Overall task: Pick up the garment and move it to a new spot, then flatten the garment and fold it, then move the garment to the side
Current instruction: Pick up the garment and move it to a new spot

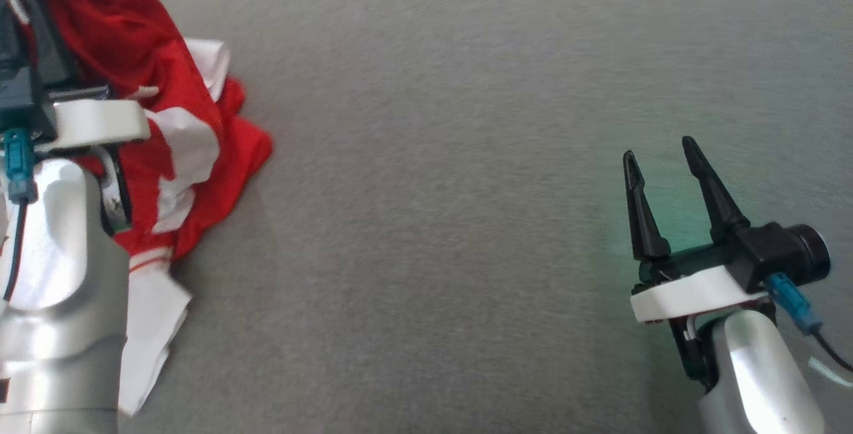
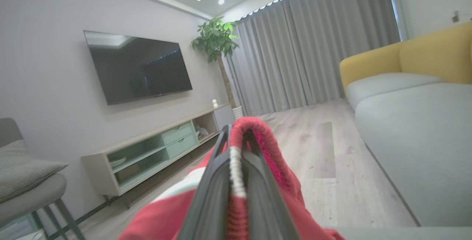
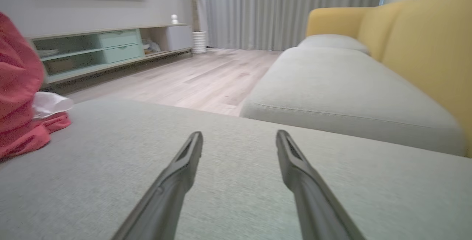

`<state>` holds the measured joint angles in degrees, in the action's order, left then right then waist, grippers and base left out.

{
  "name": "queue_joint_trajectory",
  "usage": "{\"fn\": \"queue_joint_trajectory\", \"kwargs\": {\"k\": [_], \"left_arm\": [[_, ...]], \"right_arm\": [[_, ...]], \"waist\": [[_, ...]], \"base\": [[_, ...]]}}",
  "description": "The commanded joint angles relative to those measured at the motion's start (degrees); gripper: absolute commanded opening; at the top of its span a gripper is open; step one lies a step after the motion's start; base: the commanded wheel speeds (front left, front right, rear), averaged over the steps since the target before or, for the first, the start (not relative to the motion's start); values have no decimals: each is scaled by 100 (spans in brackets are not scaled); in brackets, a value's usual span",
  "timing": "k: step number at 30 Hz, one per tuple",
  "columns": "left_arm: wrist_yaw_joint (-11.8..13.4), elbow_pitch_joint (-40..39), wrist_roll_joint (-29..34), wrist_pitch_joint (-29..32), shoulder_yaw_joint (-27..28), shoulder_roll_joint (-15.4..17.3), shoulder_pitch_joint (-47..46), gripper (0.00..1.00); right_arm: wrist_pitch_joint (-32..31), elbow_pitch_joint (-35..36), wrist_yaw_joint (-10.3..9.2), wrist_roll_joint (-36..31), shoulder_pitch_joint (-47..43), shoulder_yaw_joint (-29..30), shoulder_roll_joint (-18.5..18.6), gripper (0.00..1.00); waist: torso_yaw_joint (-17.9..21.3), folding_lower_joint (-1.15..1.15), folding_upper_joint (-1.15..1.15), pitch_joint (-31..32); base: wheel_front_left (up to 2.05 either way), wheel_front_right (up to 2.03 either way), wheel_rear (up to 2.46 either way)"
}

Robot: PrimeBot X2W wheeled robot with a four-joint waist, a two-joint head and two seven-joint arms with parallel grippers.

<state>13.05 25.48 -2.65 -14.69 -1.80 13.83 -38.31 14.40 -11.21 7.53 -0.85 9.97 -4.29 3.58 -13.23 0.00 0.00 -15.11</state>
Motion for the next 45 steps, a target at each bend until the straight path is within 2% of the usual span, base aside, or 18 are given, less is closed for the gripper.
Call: {"fn": "queue_joint_trajectory", "kwargs": {"k": [1,5,6,10,16,19,21,25,30,33,35,36,39,41,45], "left_arm": [[-40,-343,86,17,76,304,-242,0],[-232,-932,150,264,-155,341,-443,0],[-232,-932,150,264,-155,341,-443,0],[-620,-1378,61,605,-475,286,-682,0],[-911,-1540,-72,794,-833,21,-1105,0],[-1071,-1468,-290,760,-976,-257,-1319,0],[-1220,-1345,-607,717,-996,-516,-1434,0],[-1421,-889,-1040,667,-1014,-765,-1451,0],[-1604,74,-1485,619,-1026,-890,-883,0],[-1584,898,-1472,550,-1109,-875,-373,0],[-1504,1389,-1438,384,-1130,-870,-95,57],[-1437,1581,-1399,280,-1141,-872,15,100],[-1246,1859,-1231,32,-1212,-899,307,100],[-1068,1762,-1058,-19,-1265,-923,515,100],[-757,686,-744,-27,-1229,-994,1238,100]], "right_arm": [[60,139,-4,83,55,-113,-62,100],[60,137,-4,465,1,-163,-67,100],[60,137,-4,465,1,-163,-67,100],[60,98,-4,823,-60,-268,-68,100],[60,94,-4,1133,-76,-339,-69,100],[60,95,-4,1244,-86,-323,-69,100],[60,101,-4,1322,-90,-313,-69,100],[60,81,-4,1469,-95,-359,-69,100],[60,98,-4,1572,-67,-479,-69,100],[60,65,-4,1569,-30,-471,-69,100],[60,33,-4,1540,-10,-472,-69,100],[60,21,-4,1523,-4,-474,-70,100],[60,11,-4,1451,-20,-424,-70,100],[60,5,-4,1377,-53,-383,-70,100],[60,24,-4,1218,-145,-262,-70,100]], "waist": [[415,0,0,322],[914,0,0,507],[914,0,0,507],[1617,0,0,643],[2411,0,0,606],[2704,0,0,578],[2846,0,0,537],[3065,0,0,445],[3193,0,0,307],[3185,0,0,223],[3150,0,0,181],[3124,0,0,165],[2966,0,0,155],[2808,0,0,184],[2439,0,0,311]], "base": [[0,0,0],[0,0,0],[0,0,0],[0,0,0],[0,0,0],[0,0,0],[0,0,0],[0,0,0],[0,0,0],[0,0,0],[0,0,0],[0,0,0],[0,0,0],[0,0,0],[0,0,0]]}}
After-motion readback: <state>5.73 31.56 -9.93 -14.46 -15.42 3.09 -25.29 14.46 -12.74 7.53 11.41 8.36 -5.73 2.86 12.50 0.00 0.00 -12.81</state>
